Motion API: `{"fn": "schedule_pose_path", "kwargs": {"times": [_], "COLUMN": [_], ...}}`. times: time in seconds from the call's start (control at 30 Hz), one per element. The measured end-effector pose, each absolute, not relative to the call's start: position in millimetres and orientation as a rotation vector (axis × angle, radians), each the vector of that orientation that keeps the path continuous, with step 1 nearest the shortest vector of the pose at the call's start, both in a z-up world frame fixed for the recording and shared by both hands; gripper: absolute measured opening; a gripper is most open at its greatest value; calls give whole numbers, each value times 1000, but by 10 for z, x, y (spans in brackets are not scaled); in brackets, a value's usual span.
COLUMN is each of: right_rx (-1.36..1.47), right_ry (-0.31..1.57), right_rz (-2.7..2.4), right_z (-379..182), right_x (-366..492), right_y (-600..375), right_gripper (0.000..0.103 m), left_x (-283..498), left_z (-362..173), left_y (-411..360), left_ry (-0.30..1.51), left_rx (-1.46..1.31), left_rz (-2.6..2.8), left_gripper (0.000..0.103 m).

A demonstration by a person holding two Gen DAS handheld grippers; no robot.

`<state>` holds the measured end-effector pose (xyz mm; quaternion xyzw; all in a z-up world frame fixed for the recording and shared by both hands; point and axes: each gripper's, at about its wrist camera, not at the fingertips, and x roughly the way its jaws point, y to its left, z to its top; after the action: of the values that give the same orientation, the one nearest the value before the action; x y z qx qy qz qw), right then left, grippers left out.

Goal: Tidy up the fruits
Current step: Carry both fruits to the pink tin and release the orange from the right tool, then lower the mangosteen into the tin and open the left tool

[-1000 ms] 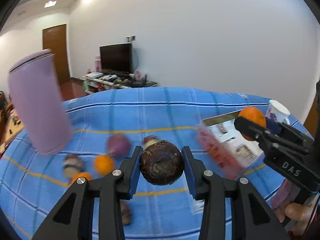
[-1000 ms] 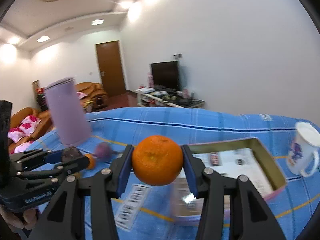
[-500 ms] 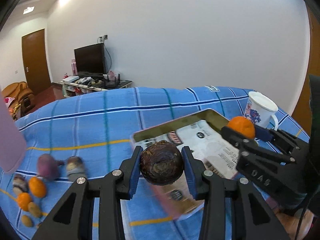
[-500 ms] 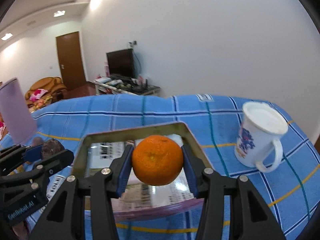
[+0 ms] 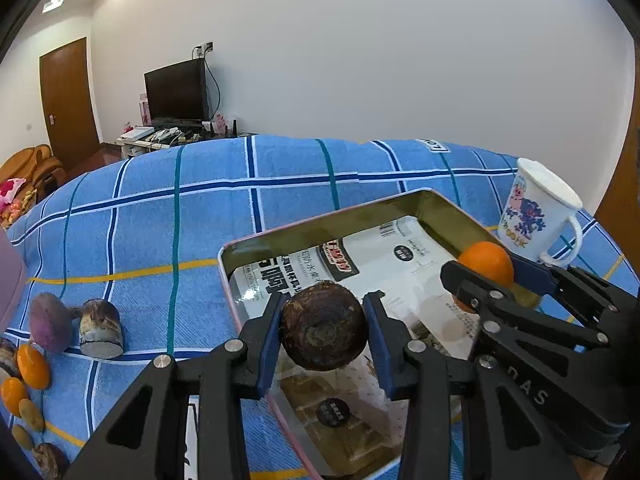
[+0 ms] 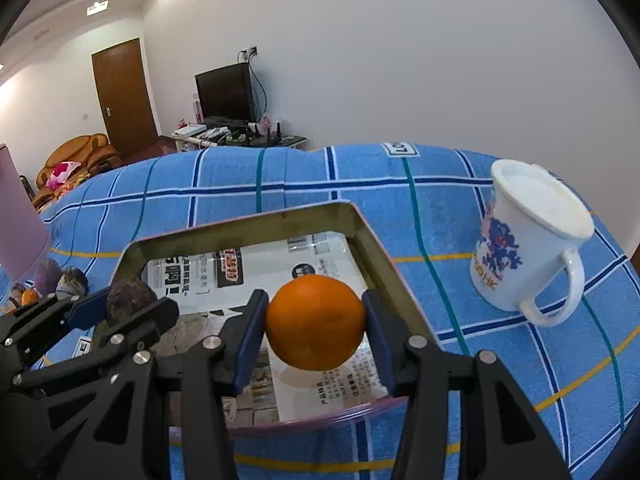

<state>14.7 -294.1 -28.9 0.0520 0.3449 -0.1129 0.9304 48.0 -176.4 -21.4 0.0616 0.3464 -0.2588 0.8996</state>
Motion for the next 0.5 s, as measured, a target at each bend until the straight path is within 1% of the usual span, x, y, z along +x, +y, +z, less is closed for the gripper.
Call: {"fn": "schedule_pose_path", "kwargs": {"times": [0.37, 0.4, 0.43, 0.47, 0.5], "right_rx": [62, 66, 75, 81, 86], "right_ry": [714, 714, 708, 703, 695], "right_rz": [-246, -245, -248, -259, -272], "right_z": [-346, -346, -340, -335, -323], "right_x": [148, 150, 135, 125, 109], "right_y": [-2883, -2891, -2909, -2921, -2942], "right_gripper": [51, 54, 62, 68, 77], "left_x": [426, 434, 432, 426, 416], "left_z": [-243, -243, -236, -225, -210], "left_y": [-1790, -1776, -1755, -1734, -1711], "left_ry": [661, 659, 653, 644, 634], "left_rx": [208, 202, 193, 186, 181], "left_rz": [-502, -503, -501, -496, -492], "left_gripper": [41, 42, 42, 42, 42]}}
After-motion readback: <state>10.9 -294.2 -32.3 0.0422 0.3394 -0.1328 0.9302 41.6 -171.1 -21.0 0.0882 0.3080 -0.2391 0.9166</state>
